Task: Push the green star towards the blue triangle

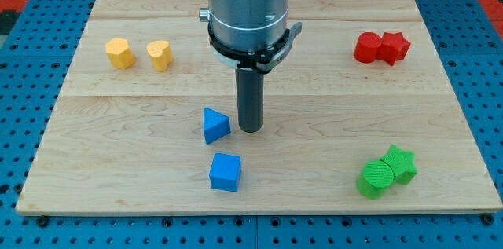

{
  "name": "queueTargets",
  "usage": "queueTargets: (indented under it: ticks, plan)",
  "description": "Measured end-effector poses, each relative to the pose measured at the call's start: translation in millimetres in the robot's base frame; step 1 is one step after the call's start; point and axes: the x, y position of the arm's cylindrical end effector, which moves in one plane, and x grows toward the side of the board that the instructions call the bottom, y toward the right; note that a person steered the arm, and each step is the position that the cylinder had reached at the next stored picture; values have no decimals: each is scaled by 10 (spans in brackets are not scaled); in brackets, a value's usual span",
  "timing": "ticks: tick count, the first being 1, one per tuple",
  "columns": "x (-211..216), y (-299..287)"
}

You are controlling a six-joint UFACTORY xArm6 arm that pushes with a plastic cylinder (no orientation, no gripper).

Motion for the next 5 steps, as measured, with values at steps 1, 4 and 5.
queueTargets:
  ticks: [1, 4, 5]
  plan:
    - [0, -37]
    - [-31, -30]
    - [-31, -19]
